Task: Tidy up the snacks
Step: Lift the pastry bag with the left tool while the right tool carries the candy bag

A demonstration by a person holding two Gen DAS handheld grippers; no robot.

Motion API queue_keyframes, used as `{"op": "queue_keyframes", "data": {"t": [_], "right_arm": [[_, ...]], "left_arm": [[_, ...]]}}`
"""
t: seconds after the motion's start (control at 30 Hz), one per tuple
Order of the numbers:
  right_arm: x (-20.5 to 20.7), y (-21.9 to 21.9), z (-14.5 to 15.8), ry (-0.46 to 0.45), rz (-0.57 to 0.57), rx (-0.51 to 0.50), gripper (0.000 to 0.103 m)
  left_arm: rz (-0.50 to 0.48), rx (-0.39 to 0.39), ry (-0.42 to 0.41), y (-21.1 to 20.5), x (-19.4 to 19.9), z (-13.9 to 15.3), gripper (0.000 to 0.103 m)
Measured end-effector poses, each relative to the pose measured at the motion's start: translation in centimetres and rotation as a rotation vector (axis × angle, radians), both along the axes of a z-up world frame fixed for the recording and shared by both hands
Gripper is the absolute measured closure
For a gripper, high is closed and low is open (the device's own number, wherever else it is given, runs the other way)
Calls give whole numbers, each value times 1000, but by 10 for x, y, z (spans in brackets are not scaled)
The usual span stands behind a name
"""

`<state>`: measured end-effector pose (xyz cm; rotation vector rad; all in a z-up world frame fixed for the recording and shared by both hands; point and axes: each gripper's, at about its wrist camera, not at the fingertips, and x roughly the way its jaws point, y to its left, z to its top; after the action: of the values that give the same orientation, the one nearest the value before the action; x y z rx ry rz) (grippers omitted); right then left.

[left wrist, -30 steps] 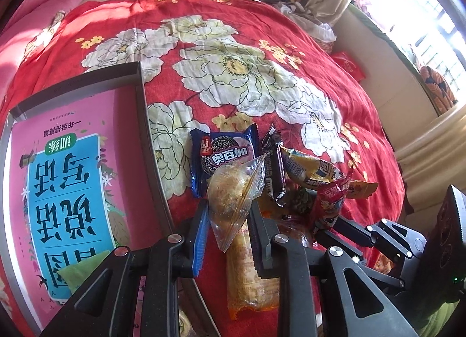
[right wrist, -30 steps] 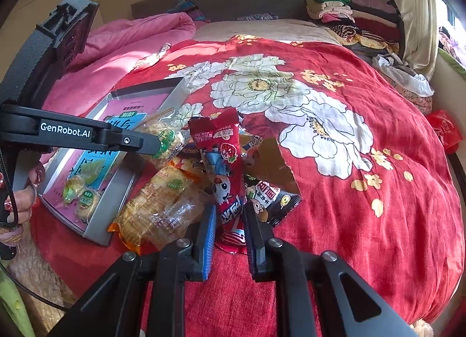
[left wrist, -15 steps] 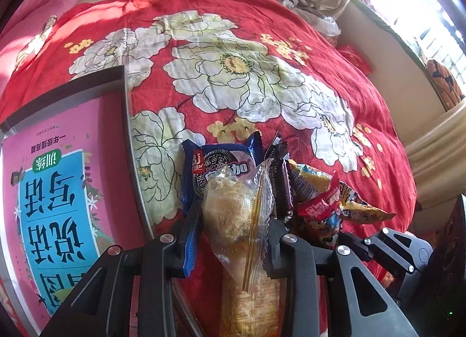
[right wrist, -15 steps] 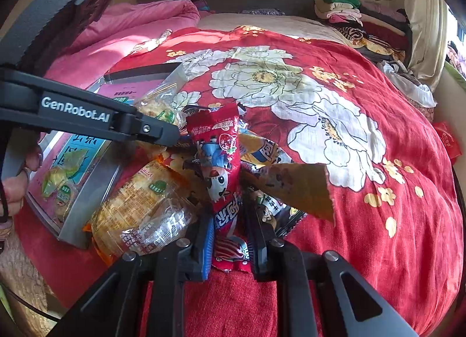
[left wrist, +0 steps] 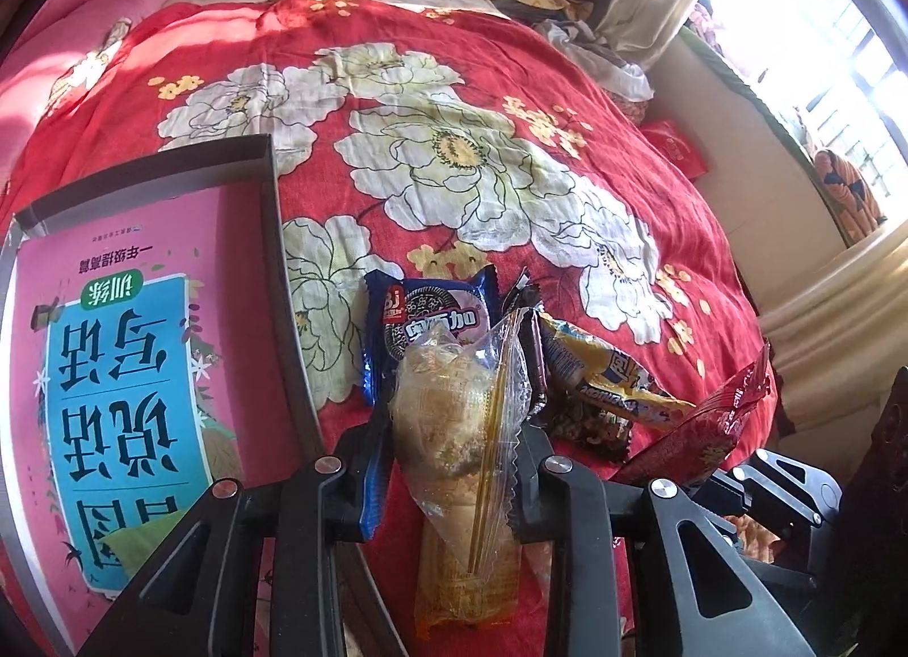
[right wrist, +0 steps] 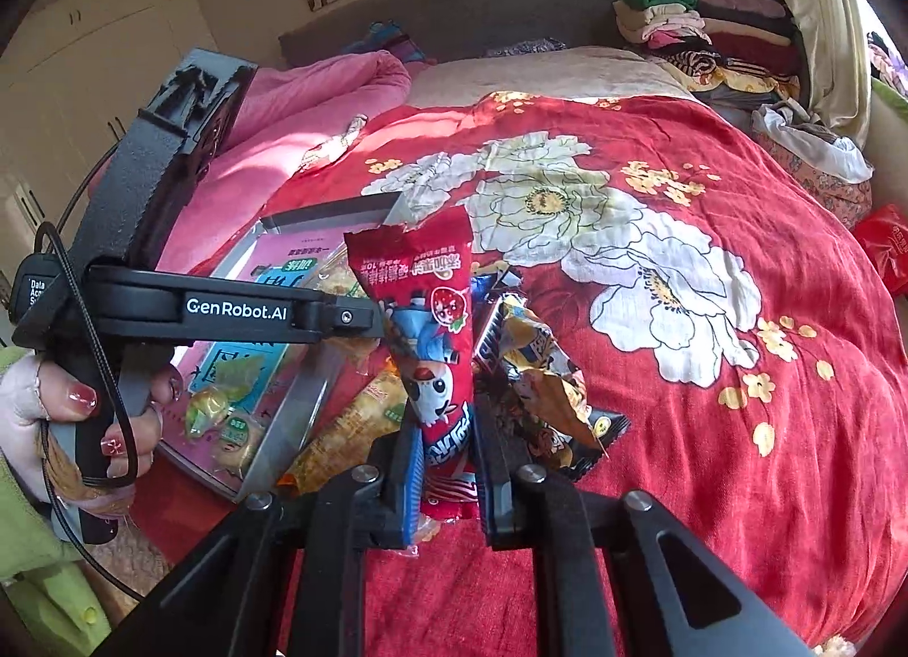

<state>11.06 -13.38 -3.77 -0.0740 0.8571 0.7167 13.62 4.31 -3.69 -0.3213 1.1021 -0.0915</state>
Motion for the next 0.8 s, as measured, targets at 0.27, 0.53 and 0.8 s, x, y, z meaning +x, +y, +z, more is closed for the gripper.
{"op": "queue_keyframes", "data": {"t": [0.27, 0.53, 0.8], "right_arm": [[-8, 10, 17, -28, 17, 5, 87], [-19, 26, 32, -42, 55, 23, 87], [-26, 37, 38, -40, 72, 16, 87]], "left_arm": [[27, -21, -54, 15, -18, 23, 71], [60, -23, -91, 31, -41, 39, 71], [100, -55, -91, 48, -63, 39, 71]]}}
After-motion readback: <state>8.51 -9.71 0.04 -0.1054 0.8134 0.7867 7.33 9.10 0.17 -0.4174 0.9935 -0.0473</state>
